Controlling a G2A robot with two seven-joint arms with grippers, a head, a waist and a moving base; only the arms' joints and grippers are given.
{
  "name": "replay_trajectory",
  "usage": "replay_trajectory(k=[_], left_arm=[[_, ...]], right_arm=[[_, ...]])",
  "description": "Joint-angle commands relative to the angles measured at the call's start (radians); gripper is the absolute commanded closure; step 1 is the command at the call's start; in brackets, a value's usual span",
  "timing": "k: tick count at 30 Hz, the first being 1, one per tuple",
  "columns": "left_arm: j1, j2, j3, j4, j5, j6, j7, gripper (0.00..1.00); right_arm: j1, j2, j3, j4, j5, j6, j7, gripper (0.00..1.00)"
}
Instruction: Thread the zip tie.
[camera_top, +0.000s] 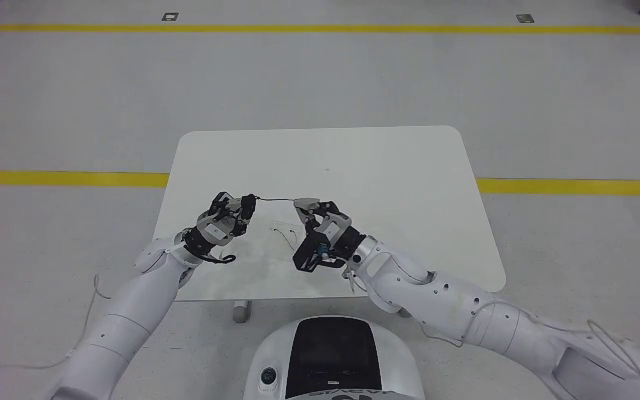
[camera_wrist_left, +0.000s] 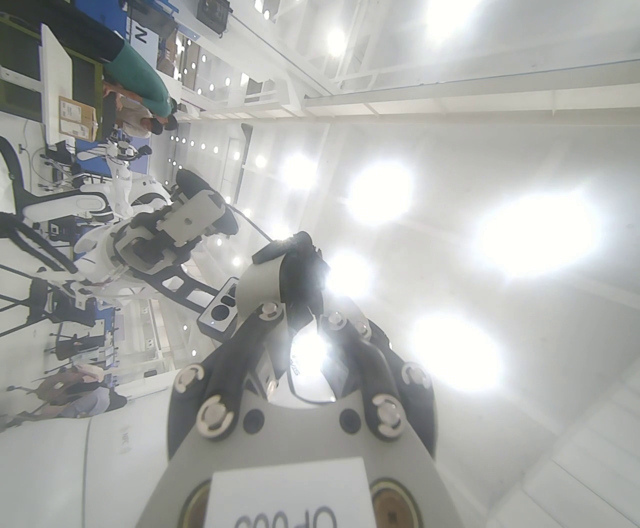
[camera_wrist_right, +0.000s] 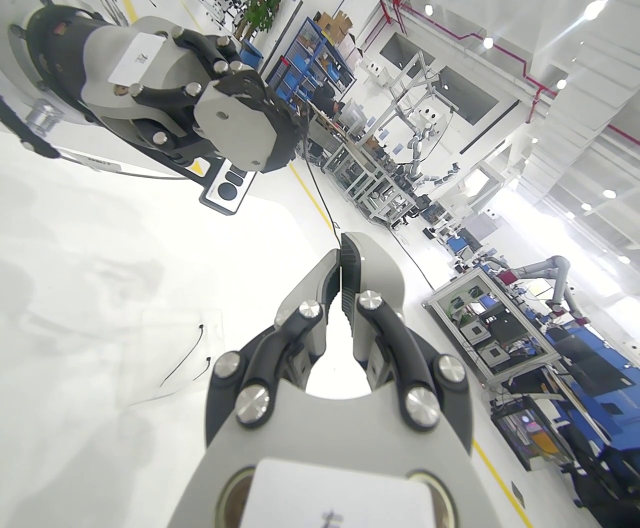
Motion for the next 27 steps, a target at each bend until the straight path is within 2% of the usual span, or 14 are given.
replay_trajectory(k=[1, 22, 27], left_arm=[[0.0, 0.0, 0.0, 0.0, 0.0, 0.0, 0.0, 1.0], [0.0, 0.0, 0.0, 0.0, 0.0, 0.0, 0.0, 1.0], [0.0, 0.0, 0.0, 0.0, 0.0, 0.0, 0.0, 1.0]], right_arm=[[-0.001, 0.001, 0.002, 0.0, 0.0, 0.0, 0.0, 1.0], [-0.01, 0.014, 0.009, -0.004, 0.0, 0.0, 0.008, 1.0], [0.027, 0.018, -0.037, -0.001, 0.0, 0.0, 0.038, 1.0]])
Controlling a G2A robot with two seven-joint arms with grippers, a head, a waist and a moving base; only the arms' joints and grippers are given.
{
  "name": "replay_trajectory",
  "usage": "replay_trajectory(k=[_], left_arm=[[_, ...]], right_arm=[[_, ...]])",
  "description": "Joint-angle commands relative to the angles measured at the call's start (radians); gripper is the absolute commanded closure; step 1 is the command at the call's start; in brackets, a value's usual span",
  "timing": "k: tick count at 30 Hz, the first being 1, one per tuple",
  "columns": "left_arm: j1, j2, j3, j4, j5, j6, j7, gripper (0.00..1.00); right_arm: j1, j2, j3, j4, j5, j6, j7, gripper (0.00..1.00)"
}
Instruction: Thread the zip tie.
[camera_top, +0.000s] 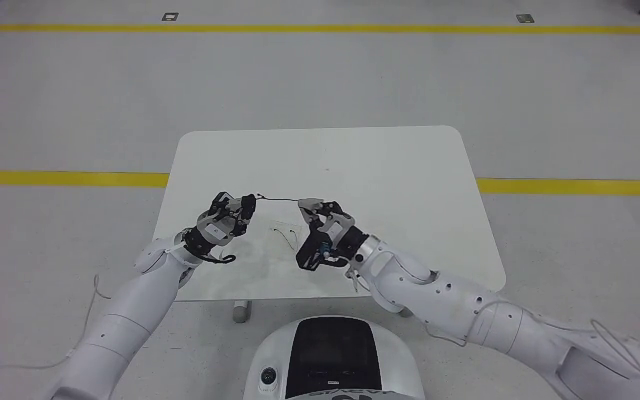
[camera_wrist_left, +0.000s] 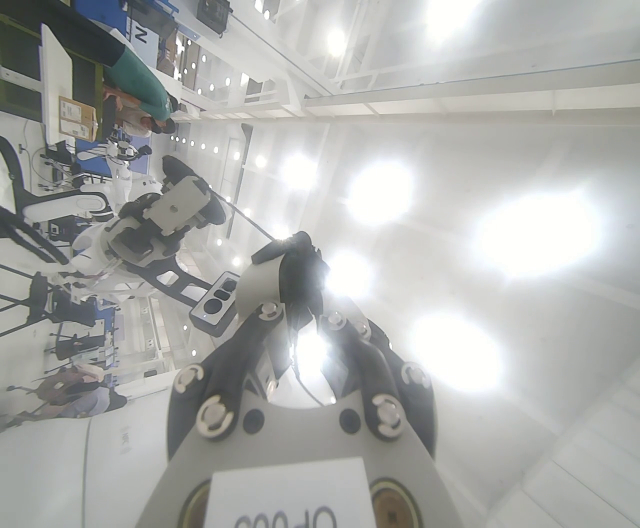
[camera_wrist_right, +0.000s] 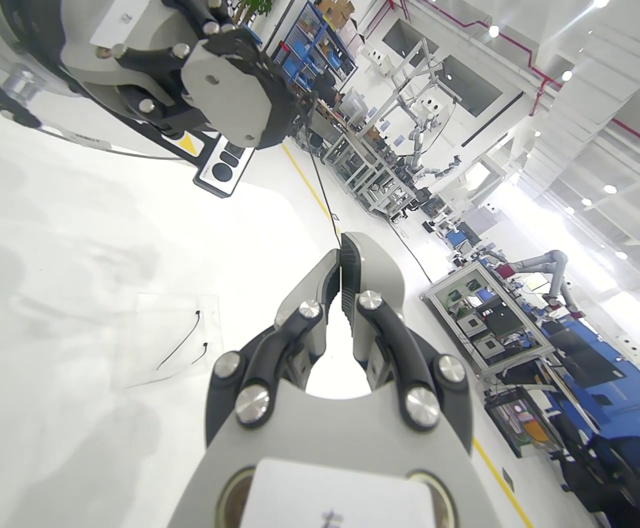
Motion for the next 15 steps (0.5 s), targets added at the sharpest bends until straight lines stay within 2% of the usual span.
replay_trajectory(k=[1, 7, 11, 15], left_arm=[[0.0, 0.0, 0.0, 0.0, 0.0, 0.0, 0.0, 1.0], [0.0, 0.0, 0.0, 0.0, 0.0, 0.0, 0.0, 1.0], [0.0, 0.0, 0.0, 0.0, 0.0, 0.0, 0.0, 1.0], [0.0, 0.0, 0.0, 0.0, 0.0, 0.0, 0.0, 1.0]], right_arm=[[0.014, 0.001, -0.018, 0.002, 0.0, 0.0, 0.011, 1.0], [0.077, 0.004, -0.094, 0.008, 0.0, 0.0, 0.049, 1.0], [0.089, 0.004, -0.101, 0.009, 0.0, -0.004, 0.023, 1.0], [0.108, 0.003, -0.101, 0.013, 0.0, -0.06, 0.0, 1.0]])
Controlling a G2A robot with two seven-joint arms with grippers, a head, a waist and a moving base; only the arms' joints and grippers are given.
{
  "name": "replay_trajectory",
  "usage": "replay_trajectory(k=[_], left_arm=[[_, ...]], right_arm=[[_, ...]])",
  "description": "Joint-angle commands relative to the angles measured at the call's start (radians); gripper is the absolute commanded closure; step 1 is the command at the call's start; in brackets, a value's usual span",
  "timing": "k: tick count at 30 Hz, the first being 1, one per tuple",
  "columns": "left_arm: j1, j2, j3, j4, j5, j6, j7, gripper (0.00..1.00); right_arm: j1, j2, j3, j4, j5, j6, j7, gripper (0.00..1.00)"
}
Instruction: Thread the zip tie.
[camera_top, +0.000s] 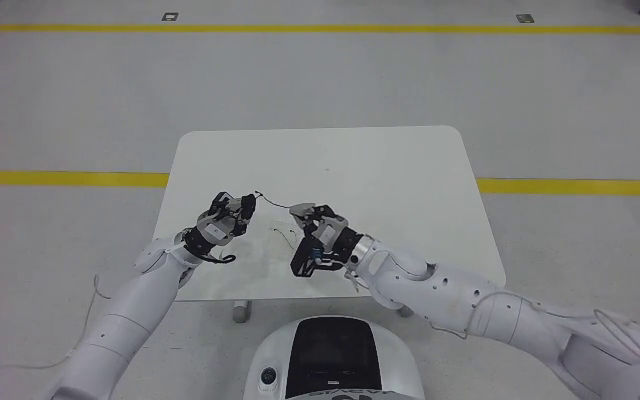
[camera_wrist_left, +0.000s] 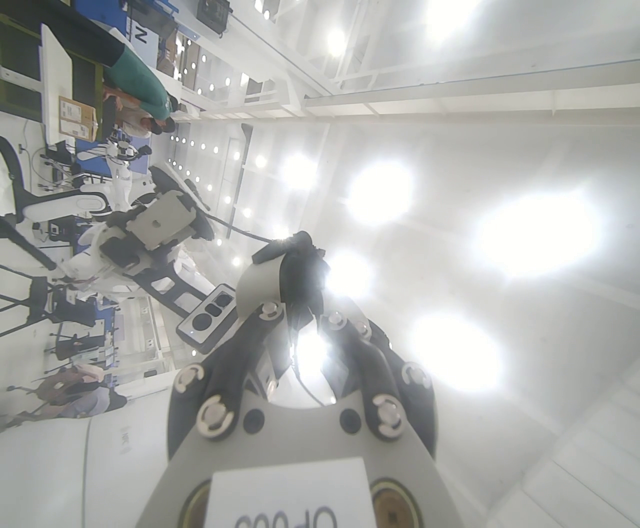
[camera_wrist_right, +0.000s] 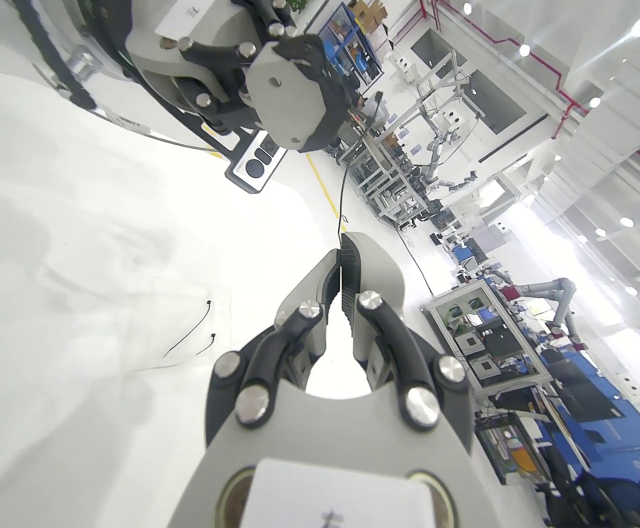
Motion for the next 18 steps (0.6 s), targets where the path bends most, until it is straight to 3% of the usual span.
replay_trajectory(k=[1, 6, 18], left_arm=[[0.0, 0.0, 0.0, 0.0, 0.0, 0.0, 0.0, 1.0], [0.0, 0.0, 0.0, 0.0, 0.0, 0.0, 0.0, 1.0], [0.0, 0.0, 0.0, 0.0, 0.0, 0.0, 0.0, 1.0]], right_arm=[[0.01, -0.001, 0.0, 0.001, 0.0, -0.03, 0.0, 1.0], [0.032, -0.004, 0.0, -0.004, 0.0, -0.101, 0.03, 1.0], [0.049, -0.009, 0.0, -0.011, 0.0, -0.2, 0.122, 1.0]])
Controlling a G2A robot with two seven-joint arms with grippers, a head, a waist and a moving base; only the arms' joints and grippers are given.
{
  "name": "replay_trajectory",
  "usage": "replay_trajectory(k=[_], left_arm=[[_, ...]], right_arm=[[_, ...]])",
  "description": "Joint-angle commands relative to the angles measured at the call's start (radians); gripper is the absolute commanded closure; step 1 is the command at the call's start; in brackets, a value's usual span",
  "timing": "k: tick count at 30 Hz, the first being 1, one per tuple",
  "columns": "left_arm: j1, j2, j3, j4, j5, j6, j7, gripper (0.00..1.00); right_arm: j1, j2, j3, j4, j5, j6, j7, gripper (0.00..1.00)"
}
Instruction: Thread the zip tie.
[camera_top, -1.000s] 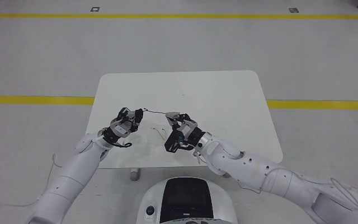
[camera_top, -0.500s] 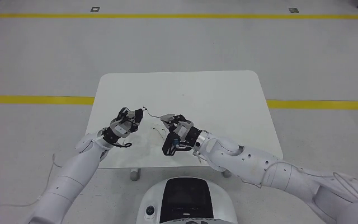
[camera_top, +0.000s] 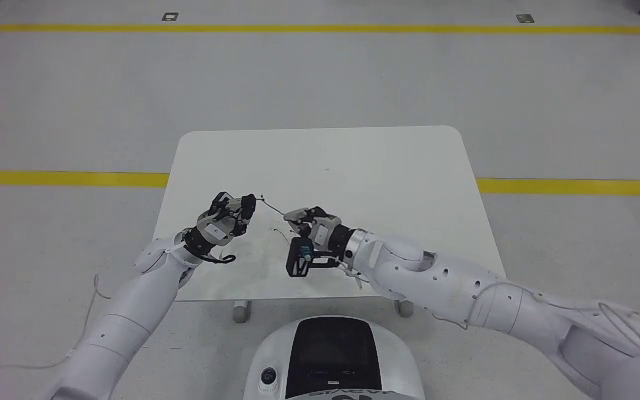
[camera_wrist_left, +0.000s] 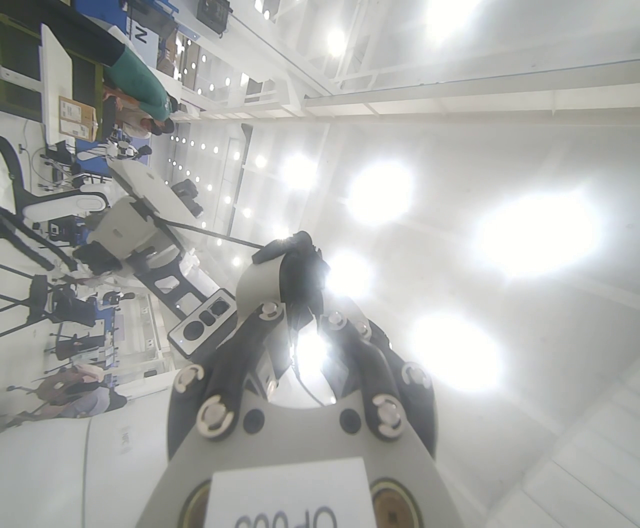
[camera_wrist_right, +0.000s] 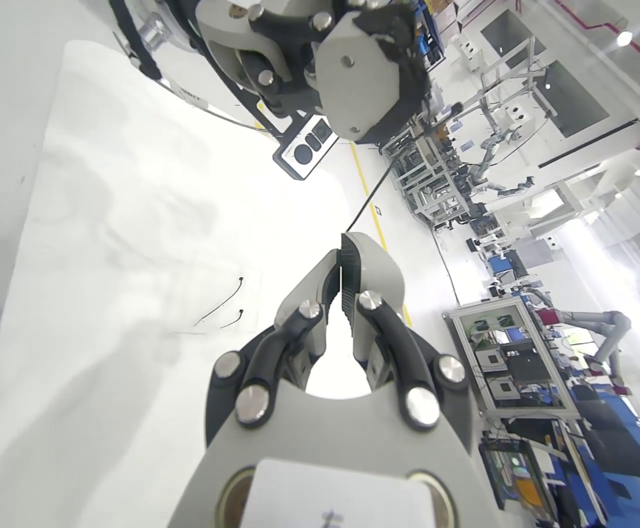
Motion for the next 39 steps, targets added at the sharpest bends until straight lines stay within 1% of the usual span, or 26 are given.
replay_trajectory(k=[1, 5, 12, 18, 20, 23, 27, 34, 39], left_arm=[[0.0, 0.0, 0.0, 0.0, 0.0, 0.0, 0.0, 1.0], [0.0, 0.0, 0.0, 0.0, 0.0, 0.0, 0.0, 1.0], [0.0, 0.0, 0.0, 0.0, 0.0, 0.0, 0.0, 1.0], [0.0, 0.0, 0.0, 0.0, 0.0, 0.0, 0.0, 1.0], [0.0, 0.0, 0.0, 0.0, 0.0, 0.0, 0.0, 1.0], [0.0, 0.0, 0.0, 0.0, 0.0, 0.0, 0.0, 1.0], [0.0, 0.0, 0.0, 0.0, 0.0, 0.0, 0.0, 1.0], [0.0, 0.0, 0.0, 0.0, 0.0, 0.0, 0.0, 1.0], [0.0, 0.0, 0.0, 0.0, 0.0, 0.0, 0.0, 1.0]], right_arm=[[-0.001, -0.001, 0.0, 0.001, 0.0, -0.009, 0.007, 1.0], [0.006, -0.003, 0.0, -0.002, 0.0, -0.042, 0.037, 1.0], [0.011, -0.006, 0.0, -0.002, 0.0, -0.067, 0.062, 1.0], [0.012, -0.008, 0.0, -0.004, 0.0, -0.078, 0.061, 1.0], [0.007, -0.009, 0.0, -0.003, 0.0, -0.056, 0.045, 1.0], [-0.006, -0.009, 0.0, 0.009, 0.0, 0.008, -0.006, 1.0], [-0.012, -0.009, 0.0, 0.016, 0.0, 0.062, -0.045, 1.0], [-0.011, -0.004, 0.0, 0.02, 0.0, 0.098, -0.062, 1.0], [-0.012, 0.0, 0.0, 0.019, 0.0, 0.11, -0.07, 1.0]])
